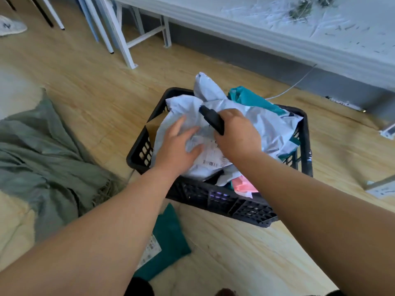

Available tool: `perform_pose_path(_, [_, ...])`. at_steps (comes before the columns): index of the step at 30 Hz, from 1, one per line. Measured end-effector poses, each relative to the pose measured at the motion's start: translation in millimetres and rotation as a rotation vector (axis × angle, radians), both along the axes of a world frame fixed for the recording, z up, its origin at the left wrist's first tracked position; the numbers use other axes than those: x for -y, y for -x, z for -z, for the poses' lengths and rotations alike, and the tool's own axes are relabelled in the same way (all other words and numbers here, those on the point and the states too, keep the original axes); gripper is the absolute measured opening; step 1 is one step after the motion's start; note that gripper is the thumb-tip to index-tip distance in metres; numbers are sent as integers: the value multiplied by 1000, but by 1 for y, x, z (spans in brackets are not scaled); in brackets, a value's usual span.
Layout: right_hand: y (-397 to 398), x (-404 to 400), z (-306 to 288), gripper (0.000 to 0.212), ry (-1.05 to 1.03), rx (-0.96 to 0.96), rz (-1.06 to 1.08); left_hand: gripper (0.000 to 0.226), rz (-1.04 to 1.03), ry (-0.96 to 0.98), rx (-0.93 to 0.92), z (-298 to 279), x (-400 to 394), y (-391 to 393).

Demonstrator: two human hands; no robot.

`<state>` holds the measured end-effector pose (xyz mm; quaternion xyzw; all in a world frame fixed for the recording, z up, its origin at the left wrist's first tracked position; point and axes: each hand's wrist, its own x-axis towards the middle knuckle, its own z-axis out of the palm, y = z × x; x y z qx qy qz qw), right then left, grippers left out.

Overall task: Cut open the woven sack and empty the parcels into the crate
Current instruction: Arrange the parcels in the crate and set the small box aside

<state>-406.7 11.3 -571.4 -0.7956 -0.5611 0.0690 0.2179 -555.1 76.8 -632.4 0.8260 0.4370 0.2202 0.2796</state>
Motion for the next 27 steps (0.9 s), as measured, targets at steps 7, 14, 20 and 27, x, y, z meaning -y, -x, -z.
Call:
perform_pose_path(7, [109, -16, 16, 10, 113, -218, -308, 28, -460, -83, -198, 17, 7, 112])
perform_pose_path(14, [169, 8, 127, 27, 719, -457, -222, 34, -421, 429, -672, 90, 35, 178])
perform_pose_path(20, [156, 38, 187, 24, 1094, -614, 28, 42, 5, 691, -732, 113, 33, 184])
perform_pose_path(27, [163, 26, 190, 26, 1149, -791, 104, 61, 146, 752, -789, 122, 26, 184])
